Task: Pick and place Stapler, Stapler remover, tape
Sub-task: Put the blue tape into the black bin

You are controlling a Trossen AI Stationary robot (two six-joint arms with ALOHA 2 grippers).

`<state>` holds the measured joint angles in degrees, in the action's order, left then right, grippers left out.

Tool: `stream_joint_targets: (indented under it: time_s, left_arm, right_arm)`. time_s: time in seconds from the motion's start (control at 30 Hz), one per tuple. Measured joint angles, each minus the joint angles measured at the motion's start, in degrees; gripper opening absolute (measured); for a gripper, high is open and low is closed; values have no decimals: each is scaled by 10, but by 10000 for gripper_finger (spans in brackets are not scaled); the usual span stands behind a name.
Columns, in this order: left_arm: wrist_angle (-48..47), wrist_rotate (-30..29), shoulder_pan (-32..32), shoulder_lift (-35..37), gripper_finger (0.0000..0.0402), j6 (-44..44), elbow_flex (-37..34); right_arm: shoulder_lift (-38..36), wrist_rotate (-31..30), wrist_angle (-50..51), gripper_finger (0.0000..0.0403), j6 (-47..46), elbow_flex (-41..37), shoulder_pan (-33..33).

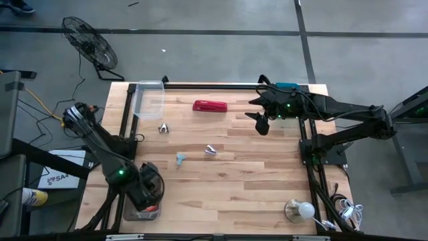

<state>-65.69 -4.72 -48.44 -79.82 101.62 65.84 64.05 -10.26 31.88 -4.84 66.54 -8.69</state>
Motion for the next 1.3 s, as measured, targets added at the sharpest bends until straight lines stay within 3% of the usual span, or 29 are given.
stream_joint_targets:
  time_s: [0.27, 0.43, 0.67, 1.0, 1.3]
  left_arm:
    - [94, -7, 1, -8, 40, 38, -79]
    - [103, -4, 1, -8, 41, 72, -106]
    - [173, -56, 1, -7, 52, 99, -125]
    - [175, -19, 1, -7, 53, 125, -158]
    - [179, -32, 1, -7, 78, 122, -160]
  right_arm:
    - [0, 2, 0, 227, 9, 0, 0]
    - [0, 6, 0, 227, 10, 0, 0]
    - [0, 10, 0, 227, 11, 0, 0]
    - [0, 10, 0, 227, 15, 0, 0]
    - [0, 10, 0, 227, 13, 0, 0]
